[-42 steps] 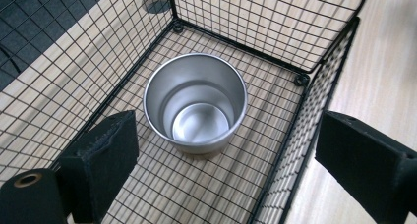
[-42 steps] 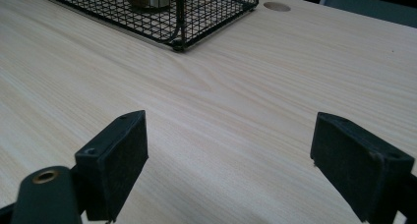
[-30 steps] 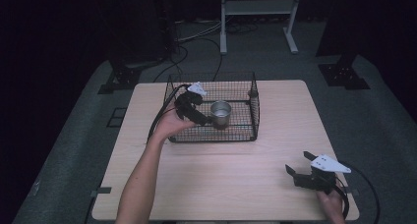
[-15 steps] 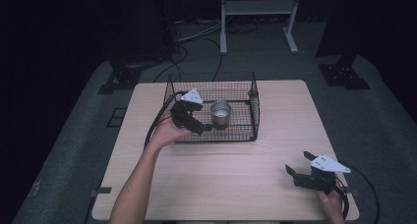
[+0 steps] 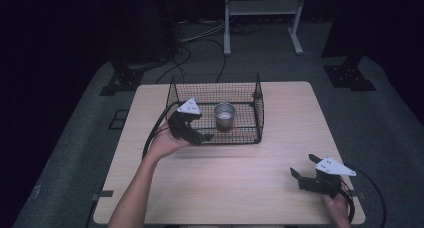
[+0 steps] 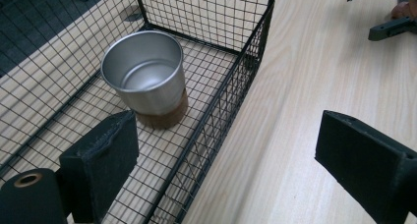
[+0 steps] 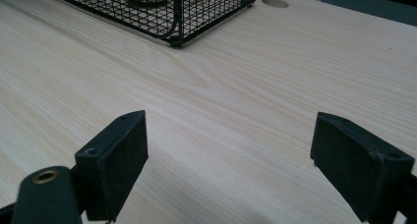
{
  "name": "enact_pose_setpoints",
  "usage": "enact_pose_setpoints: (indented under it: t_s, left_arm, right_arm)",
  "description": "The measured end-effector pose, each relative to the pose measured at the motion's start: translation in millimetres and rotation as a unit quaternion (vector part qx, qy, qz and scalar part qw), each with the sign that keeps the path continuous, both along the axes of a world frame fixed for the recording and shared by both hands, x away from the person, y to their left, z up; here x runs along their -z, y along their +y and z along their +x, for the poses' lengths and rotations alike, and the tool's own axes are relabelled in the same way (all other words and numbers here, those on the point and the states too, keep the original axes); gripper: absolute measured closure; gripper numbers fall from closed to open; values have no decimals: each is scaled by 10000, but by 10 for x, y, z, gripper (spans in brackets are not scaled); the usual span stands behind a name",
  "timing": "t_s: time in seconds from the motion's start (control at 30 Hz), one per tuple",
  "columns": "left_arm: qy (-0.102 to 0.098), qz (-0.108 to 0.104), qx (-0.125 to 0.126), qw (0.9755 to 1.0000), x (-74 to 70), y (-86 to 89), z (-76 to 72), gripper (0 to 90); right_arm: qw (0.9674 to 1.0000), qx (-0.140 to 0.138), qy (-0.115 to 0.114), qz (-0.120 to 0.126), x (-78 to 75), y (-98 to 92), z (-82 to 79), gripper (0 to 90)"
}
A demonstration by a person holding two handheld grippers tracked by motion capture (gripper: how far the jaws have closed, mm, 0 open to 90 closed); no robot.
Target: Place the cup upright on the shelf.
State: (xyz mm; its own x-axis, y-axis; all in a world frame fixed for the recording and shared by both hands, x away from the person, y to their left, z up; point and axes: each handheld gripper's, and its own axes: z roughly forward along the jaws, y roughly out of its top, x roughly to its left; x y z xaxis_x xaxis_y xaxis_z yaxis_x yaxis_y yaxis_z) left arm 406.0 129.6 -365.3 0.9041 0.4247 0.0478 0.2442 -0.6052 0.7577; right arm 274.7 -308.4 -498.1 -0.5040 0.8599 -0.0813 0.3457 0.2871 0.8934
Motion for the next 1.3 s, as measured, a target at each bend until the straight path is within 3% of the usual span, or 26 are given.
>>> enact_pose_setpoints:
  t_s: [0.23, 0.63, 1.03, 1.3]
  left_arm:
    - [8, -100, -70, 9999, 90, 108, -100, 85]
    - [-153, -306, -55, 9994, 158, 195, -323, 87]
    - [-71, -387, 18, 9992, 263, 253, -475, 86]
    - [-75, -582, -41, 9983, 328, 358, -579, 84]
  right_arm:
    - [10000, 24, 12, -1, 0, 4, -4, 135]
    - [10000, 30, 16, -17, 0, 9, -4, 135]
    - [10000, 23, -1, -33, 1, 10, -4, 135]
    - [10000, 40, 32, -22, -1, 11, -5, 135]
